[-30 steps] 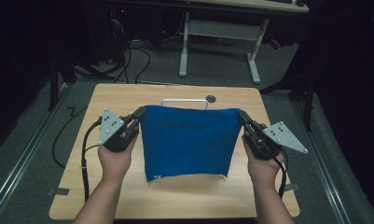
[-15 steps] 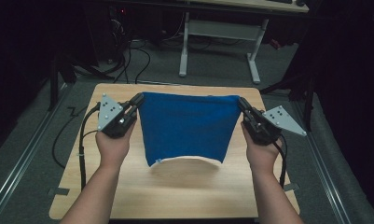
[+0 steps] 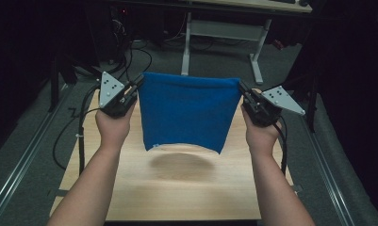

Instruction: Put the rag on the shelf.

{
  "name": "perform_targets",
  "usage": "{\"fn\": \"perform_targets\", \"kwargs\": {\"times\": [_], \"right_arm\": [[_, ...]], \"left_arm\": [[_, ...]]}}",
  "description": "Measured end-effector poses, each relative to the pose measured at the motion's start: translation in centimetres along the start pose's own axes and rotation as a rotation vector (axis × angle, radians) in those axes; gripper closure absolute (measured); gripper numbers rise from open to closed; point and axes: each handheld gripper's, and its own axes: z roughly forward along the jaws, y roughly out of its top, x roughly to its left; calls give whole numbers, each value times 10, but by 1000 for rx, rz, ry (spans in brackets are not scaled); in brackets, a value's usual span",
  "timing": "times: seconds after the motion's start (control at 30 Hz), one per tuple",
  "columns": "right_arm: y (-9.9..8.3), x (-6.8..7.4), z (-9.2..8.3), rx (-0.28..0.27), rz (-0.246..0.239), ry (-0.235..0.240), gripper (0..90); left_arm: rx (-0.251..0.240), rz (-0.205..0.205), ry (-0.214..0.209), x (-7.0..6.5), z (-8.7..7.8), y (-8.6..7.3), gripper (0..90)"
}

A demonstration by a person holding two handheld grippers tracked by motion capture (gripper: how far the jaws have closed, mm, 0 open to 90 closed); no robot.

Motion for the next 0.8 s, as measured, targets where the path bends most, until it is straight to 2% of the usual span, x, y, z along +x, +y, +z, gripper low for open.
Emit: {"fn": "perform_targets", "kwargs": {"times": [0.3, 0.47, 0.63, 0.73, 0.8], "right_arm": [[5, -6, 17, 2, 6, -29, 885], [8, -14, 34, 13, 11, -44, 885], [15, -20, 48, 24, 9, -55, 885], [18, -22, 54, 23, 7, -58, 886], [21, -23, 66, 40, -12, -64, 886]], "left_arm": [[-2, -17, 12, 9, 19, 5, 877], [17, 13, 22, 13, 33, 10, 877], [20, 16, 30, 19, 45, 12, 877], [37, 21, 38, 23, 52, 11, 877], [60, 19, 47, 29, 63, 5, 877]]}}
